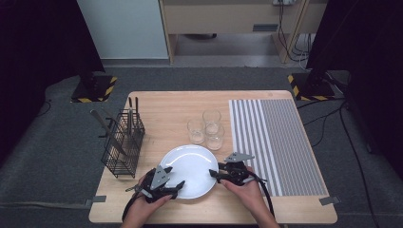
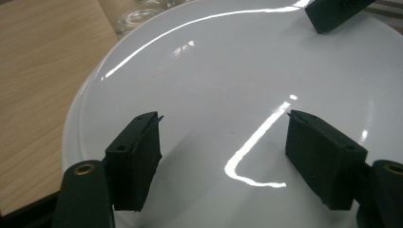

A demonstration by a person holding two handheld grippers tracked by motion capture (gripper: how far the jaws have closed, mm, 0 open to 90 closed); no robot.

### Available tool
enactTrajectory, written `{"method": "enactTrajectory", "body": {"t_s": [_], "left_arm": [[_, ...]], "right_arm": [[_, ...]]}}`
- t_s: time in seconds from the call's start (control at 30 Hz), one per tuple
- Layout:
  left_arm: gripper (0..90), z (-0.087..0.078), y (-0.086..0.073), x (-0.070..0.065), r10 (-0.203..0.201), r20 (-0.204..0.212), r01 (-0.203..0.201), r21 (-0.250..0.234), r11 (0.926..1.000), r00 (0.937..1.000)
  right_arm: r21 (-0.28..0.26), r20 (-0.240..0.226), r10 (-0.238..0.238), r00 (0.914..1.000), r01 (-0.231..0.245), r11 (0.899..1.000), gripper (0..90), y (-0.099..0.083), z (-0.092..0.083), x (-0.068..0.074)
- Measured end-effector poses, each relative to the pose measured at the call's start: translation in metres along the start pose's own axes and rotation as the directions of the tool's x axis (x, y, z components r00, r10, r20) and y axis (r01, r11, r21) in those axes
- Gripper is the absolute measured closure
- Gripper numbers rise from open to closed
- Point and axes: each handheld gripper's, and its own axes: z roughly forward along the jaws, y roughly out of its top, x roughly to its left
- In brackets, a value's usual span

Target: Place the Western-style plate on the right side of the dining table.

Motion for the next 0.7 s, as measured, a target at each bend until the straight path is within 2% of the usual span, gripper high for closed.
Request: {"method": "enactTrajectory", "body": {"t_s": [0.27,0.3,0.33,0.43,0.47,0.5,0.53,0.63,0.7], "left_arm": [[22.6,-0.007,-0.003,0.009,0.013,-0.006,-0.013,0.023,0.9997,0.9999],[25.6,-0.008,-0.003,0.010,0.017,-0.006,-0.017,0.026,0.9995,0.9998],[26.3,-0.010,-0.003,0.012,0.026,-0.023,-0.026,0.033,0.9991,0.9994],[26.9,-0.014,-0.003,0.016,0.024,-0.038,-0.023,0.026,0.9994,0.9990],[28.0,-0.019,-0.003,0.020,0.002,-0.053,-0.001,0.016,0.9999,0.9986],[29.8,-0.019,-0.003,0.020,0.002,-0.053,-0.001,0.016,0.9999,0.9986],[31.3,-0.023,-0.004,0.024,-0.011,-0.071,0.012,0.014,0.9998,0.9974],[38.1,-0.025,-0.005,0.027,-0.021,-0.078,0.022,0.011,0.9997,0.9967],[40.5,-0.026,-0.007,0.029,-0.027,-0.081,0.029,0.027,0.9992,0.9963]], "right_arm": [[-0.005,-0.006,-0.002,1.0000,0.002,1.000,51.3,-0.001,0.002,-0.001],[-0.004,-0.007,-0.002,1.0000,0.002,1.000,51.3,-0.001,0.002,-0.002],[-0.004,-0.009,0.000,1.0000,0.000,1.000,51.3,-0.001,0.002,-0.002],[-0.004,-0.012,-0.002,0.9999,0.002,1.000,51.3,-0.001,0.002,-0.002],[-0.004,-0.013,-0.001,0.9999,0.001,1.000,51.3,-0.001,0.002,-0.002],[-0.004,-0.013,-0.001,0.9999,0.001,1.000,51.3,-0.001,0.002,-0.002],[-0.004,-0.017,-0.001,0.9999,0.001,1.000,51.3,-0.001,0.002,-0.003],[-0.002,-0.020,-0.002,0.9998,0.002,1.000,51.3,-0.001,0.002,-0.003],[-0.002,-0.020,-0.001,0.9998,0.001,1.000,51.3,-0.001,0.002,-0.003]]}}
